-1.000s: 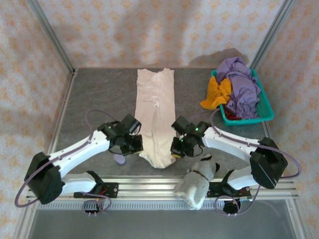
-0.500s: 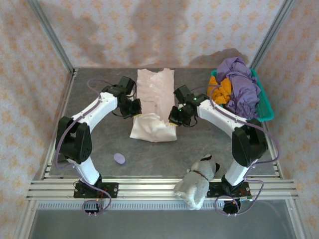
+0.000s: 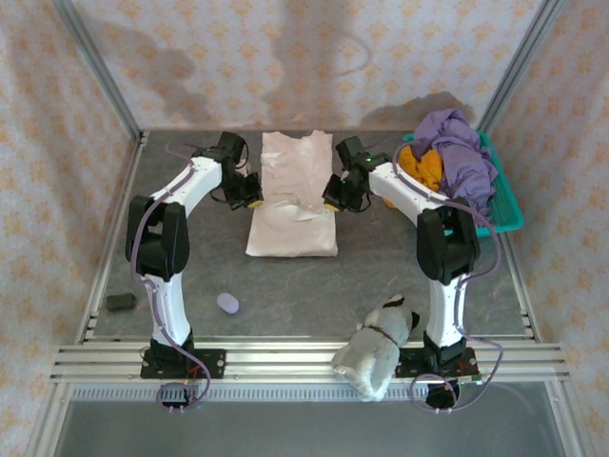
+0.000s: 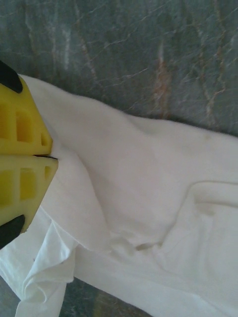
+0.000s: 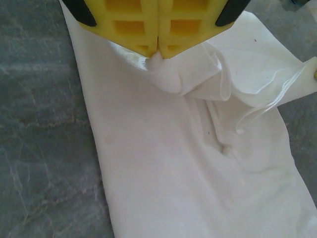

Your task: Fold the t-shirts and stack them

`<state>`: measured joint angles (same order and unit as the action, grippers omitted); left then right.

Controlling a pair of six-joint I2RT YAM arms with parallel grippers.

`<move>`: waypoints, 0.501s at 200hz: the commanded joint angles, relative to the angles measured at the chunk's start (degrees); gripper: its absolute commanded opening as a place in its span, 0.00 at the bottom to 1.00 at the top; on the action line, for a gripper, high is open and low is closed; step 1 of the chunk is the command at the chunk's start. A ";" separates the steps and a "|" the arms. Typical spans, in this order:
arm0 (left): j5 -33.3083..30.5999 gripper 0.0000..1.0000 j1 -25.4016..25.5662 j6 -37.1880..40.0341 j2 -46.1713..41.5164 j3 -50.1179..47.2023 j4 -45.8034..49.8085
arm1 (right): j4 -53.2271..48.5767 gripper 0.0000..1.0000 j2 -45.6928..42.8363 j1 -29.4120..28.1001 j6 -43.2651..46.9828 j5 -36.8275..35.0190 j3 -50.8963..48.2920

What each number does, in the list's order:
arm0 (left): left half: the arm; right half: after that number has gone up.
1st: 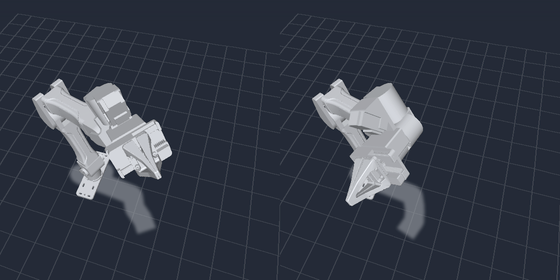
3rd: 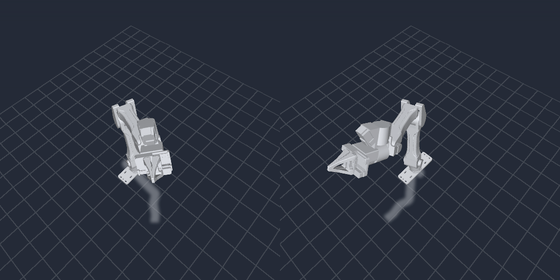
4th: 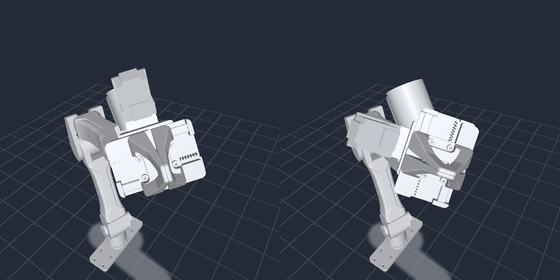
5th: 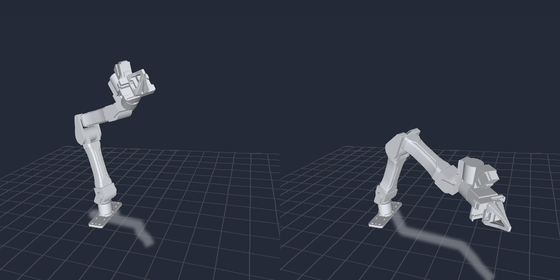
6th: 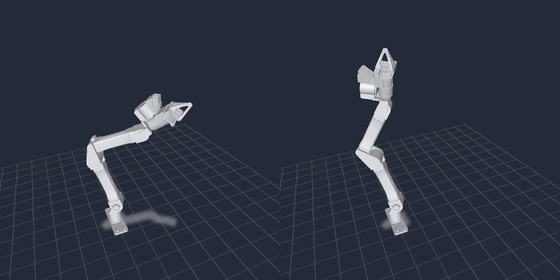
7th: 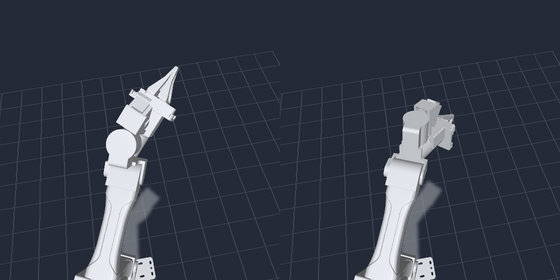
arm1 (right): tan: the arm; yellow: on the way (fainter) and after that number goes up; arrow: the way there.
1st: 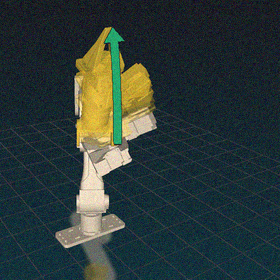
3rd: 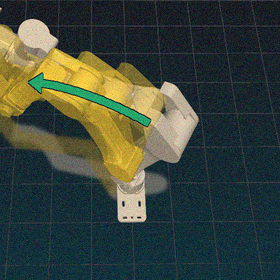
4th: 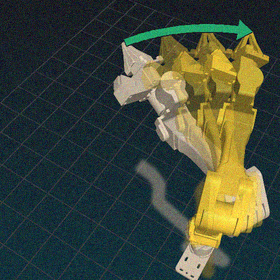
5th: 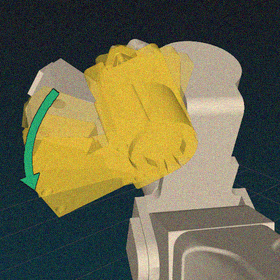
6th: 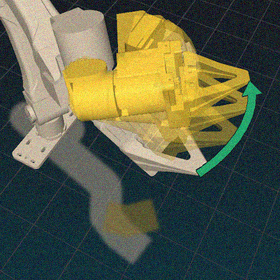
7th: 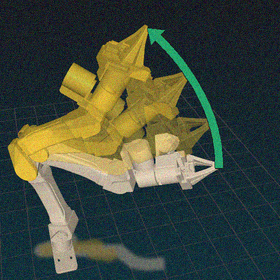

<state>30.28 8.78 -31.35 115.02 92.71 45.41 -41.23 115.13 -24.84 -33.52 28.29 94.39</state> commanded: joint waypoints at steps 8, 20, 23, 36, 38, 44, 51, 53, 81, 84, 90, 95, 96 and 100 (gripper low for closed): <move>1.88 0.00 -1.25 0.65 1.30 3.33 -0.46 | -2.53 0.00 2.12 1.52 1.70 -0.15 3.82; 1.88 0.00 -1.63 0.37 1.20 2.96 -1.17 | -2.49 0.00 2.80 1.87 1.61 0.01 4.66; 1.89 0.00 -1.72 0.37 1.16 2.70 -1.65 | -2.51 0.00 3.01 1.96 1.68 0.08 4.93; 2.47 0.00 -2.09 -2.00 1.32 2.13 -3.23 | -2.98 0.00 4.41 2.15 1.95 0.24 6.60; 2.54 0.00 -2.09 -2.14 1.40 2.13 -3.40 | -3.22 0.00 4.62 2.18 2.01 0.24 6.99; 2.75 0.00 -2.18 -2.31 1.79 2.36 -3.61 | -3.68 0.00 5.47 2.25 2.21 0.25 8.09; 2.97 0.00 -2.18 -2.39 2.36 2.83 -3.66 | -4.09 0.00 6.33 2.40 2.51 0.41 9.24; 3.01 0.00 -2.18 -2.40 2.56 3.01 -3.59 | -4.22 0.00 6.68 2.40 2.61 0.48 9.54; 6.04 0.00 -2.75 -3.30 4.97 4.30 -5.93 | -5.61 0.00 9.22 3.03 3.04 0.84 13.04; 6.36 0.00 -2.84 -3.50 5.21 4.44 -6.06 | -5.61 0.00 9.42 3.12 3.03 1.00 13.35; 6.54 0.00 -3.05 -3.51 5.62 5.00 -5.97 | -5.76 0.00 9.78 3.21 3.16 1.06 13.86; 6.48 0.00 -3.25 -3.33 5.94 5.55 -5.64 | -6.02 0.00 10.08 3.18 3.27 0.96 14.40; 6.47 0.00 -3.24 -3.35 6.02 5.60 -5.57 | -6.08 0.00 10.10 3.20 3.32 0.92 14.45; 6.46 0.00 -3.49 -3.28 6.22 5.99 -5.43 | -6.25 0.00 10.33 3.29 3.37 0.73 14.73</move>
<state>34.48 6.66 -33.65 119.22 95.83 41.23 -44.80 123.90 -22.35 -31.55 29.26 105.86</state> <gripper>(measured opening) 0.048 0.038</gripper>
